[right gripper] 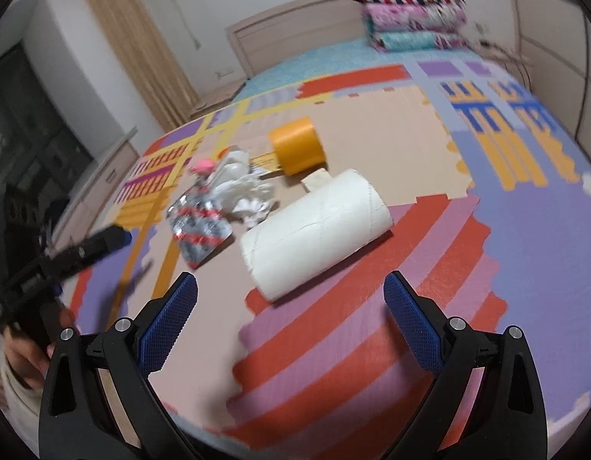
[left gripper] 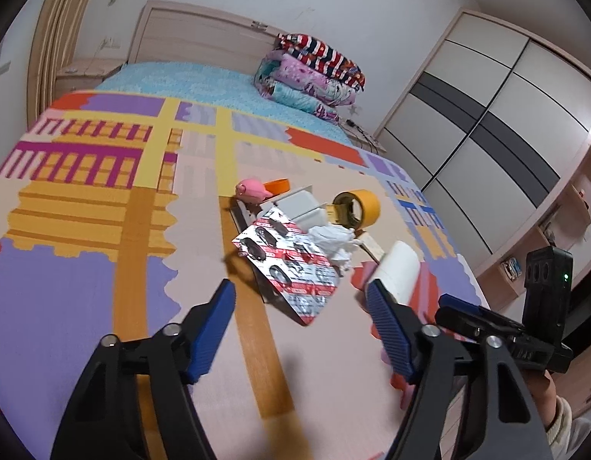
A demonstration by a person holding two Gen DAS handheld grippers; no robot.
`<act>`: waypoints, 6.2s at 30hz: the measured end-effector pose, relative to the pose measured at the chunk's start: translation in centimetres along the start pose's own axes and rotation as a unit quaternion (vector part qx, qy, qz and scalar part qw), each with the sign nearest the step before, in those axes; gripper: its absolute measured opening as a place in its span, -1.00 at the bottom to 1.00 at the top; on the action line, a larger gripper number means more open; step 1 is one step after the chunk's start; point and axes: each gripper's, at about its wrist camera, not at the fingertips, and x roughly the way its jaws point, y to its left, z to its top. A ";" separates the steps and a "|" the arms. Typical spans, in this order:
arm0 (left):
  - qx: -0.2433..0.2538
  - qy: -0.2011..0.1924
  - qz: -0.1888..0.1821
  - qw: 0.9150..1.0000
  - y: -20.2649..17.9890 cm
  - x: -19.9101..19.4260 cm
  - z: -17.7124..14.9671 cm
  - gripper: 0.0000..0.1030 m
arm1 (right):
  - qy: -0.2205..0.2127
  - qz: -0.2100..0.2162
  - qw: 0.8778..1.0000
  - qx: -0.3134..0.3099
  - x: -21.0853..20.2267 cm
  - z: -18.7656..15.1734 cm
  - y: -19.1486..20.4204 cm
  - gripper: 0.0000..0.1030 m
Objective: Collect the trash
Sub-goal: 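Grasp the white paper roll with the right tool while the left tool grasps the pill blister pack, then carry the paper roll and blister pack over the black trash bin with both tools, then open both tools to drop the roll and blister pack into the bin, then grasp the orange tape roll with the right tool while the left tool grasps the grey plastic strip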
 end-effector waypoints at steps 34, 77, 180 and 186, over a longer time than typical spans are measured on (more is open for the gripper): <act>-0.081 0.017 -0.038 0.996 3.4 4.5 1.2 -0.72 | -0.016 -0.067 0.998 -0.001 4.5 2.9 -0.7 -0.10; 0.027 0.033 -0.066 0.997 -6.4 -8.7 -9.6 -0.87 | -0.036 0.030 0.994 -0.095 -9.7 -9.0 3.4 -0.35; 0.118 0.047 0.107 0.986 -3.9 0.7 -3.7 0.03 | -0.007 -0.035 0.984 -0.174 -1.0 -1.0 2.4 0.21; 0.107 0.048 0.121 0.986 -2.5 2.7 -2.1 0.03 | -0.016 -0.037 0.984 -0.174 1.0 2.0 2.5 0.26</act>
